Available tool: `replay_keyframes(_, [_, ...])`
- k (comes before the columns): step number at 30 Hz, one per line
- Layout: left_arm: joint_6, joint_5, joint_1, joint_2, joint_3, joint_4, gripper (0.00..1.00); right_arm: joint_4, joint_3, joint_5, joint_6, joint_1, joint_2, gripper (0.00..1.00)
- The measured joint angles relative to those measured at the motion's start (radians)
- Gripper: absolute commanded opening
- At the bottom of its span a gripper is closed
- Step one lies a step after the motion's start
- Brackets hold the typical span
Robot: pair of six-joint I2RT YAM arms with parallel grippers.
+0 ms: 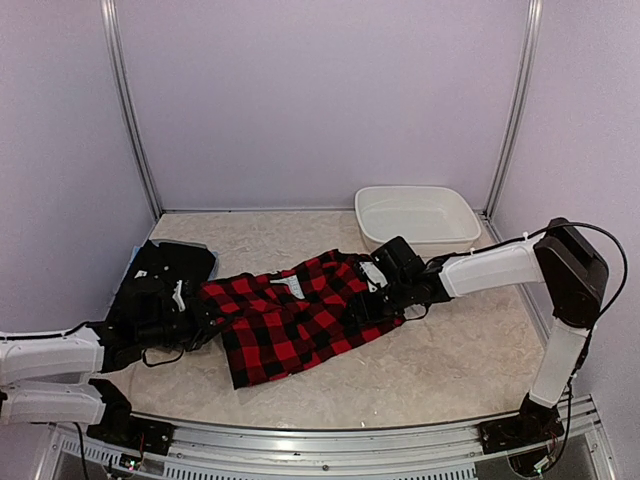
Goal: Fold and stack the long sleeve shirts
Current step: Pick up the 2/3-rectangle-folded shirt from the center of the board, then fold the 2/3-rectangle-folded shirt at the center of the board.
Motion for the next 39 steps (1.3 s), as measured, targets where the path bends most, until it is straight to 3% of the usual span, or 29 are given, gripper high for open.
replay_keyframes(4, [0.072,0.025,0.095,-0.071,0.111,-0.28,0.0,-0.064,0.047,0.019,-0.042,0.0,0.0,0.65])
replay_keyframes(9, [0.159,0.026,0.121,-0.048,0.237,-0.597,0.0,-0.115,0.088,0.032,-0.095,0.0,0.0,0.65])
replay_keyframes(15, [0.23,0.036,0.142,0.048,0.405,-0.834,0.0,-0.158,0.125,0.049,-0.185,0.0,0.0,0.65])
replay_keyframes(25, [0.262,0.098,0.143,0.178,0.559,-0.95,0.0,-0.058,0.302,-0.079,-0.342,0.0,0.121,0.61])
replay_keyframes(31, [0.26,0.145,0.144,0.224,0.66,-0.95,0.0,-0.011,0.425,-0.133,-0.362,0.028,0.267,0.59])
replay_keyframes(39, [0.254,0.186,0.146,0.3,0.739,-0.94,0.0,-0.001,0.458,-0.153,-0.368,0.048,0.353,0.56])
